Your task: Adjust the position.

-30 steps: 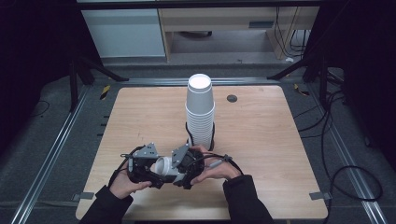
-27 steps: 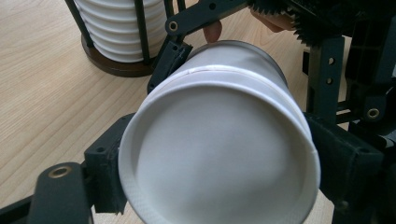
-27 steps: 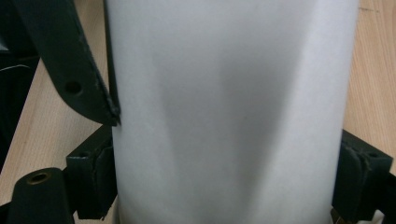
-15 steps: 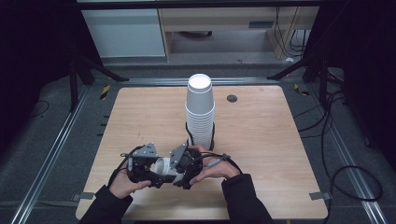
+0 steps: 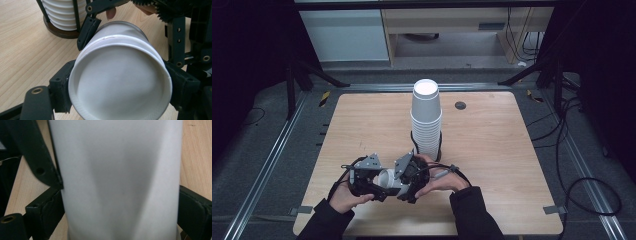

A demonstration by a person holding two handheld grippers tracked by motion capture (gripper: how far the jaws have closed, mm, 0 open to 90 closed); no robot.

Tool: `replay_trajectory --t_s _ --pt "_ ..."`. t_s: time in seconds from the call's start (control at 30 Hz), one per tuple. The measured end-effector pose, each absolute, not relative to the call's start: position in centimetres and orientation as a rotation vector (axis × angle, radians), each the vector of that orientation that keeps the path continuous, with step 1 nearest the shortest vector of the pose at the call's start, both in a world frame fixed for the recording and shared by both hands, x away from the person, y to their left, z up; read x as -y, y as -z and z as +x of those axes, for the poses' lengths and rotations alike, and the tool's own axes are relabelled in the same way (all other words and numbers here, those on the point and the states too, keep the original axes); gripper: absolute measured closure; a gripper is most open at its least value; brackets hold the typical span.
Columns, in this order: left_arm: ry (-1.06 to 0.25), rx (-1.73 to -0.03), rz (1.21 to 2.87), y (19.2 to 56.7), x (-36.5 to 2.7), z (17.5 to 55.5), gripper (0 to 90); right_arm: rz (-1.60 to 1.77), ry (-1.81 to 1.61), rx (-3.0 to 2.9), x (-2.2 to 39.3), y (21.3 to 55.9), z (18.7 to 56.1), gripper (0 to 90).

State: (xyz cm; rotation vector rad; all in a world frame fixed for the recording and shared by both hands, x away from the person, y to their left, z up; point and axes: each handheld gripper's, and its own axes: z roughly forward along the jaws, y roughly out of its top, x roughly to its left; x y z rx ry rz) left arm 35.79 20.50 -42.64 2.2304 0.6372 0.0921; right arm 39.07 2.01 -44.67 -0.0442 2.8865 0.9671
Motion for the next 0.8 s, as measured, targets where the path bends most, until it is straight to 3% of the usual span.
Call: replay_trajectory --t_s 0.8 --pt "-0.153 -0.706 2.124 41.7 -23.9 36.6 21.3 0.233 -1.182 -2.691 3.9 40.5 39.6 5.5"
